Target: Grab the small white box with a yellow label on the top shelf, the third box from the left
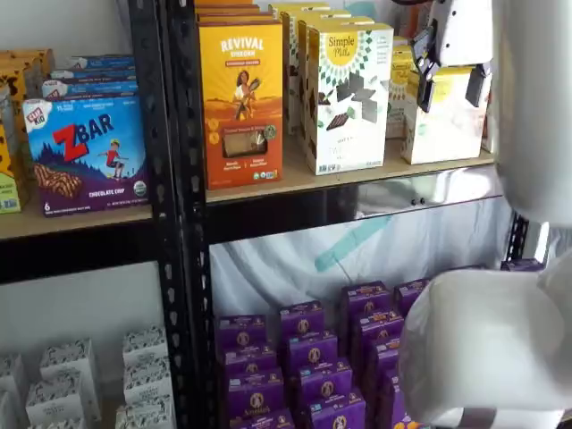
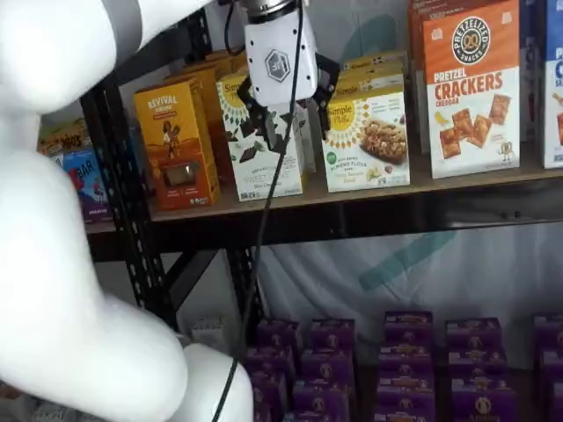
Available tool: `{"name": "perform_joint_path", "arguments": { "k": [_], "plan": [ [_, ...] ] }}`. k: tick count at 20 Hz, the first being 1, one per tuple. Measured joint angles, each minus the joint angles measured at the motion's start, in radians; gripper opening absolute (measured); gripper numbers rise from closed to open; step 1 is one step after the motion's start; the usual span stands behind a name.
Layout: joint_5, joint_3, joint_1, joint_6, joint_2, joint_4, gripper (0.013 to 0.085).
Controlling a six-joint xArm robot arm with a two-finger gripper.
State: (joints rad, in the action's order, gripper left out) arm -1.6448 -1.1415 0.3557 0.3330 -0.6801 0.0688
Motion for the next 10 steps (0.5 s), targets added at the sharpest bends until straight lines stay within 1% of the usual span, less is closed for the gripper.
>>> {"name": "perform_joint_path", "arguments": {
  "k": [4,7,10],
  "plan": [
    [0.038,-0.037,0.052,0.052,0.062,0.020,0.0850],
    [0.049,-0.066,0.077,0.078,0.102,0.033,0.0850],
    [0.061,-0.094,0.093,0.095,0.140,0.034,0.0850]
  ]
}}
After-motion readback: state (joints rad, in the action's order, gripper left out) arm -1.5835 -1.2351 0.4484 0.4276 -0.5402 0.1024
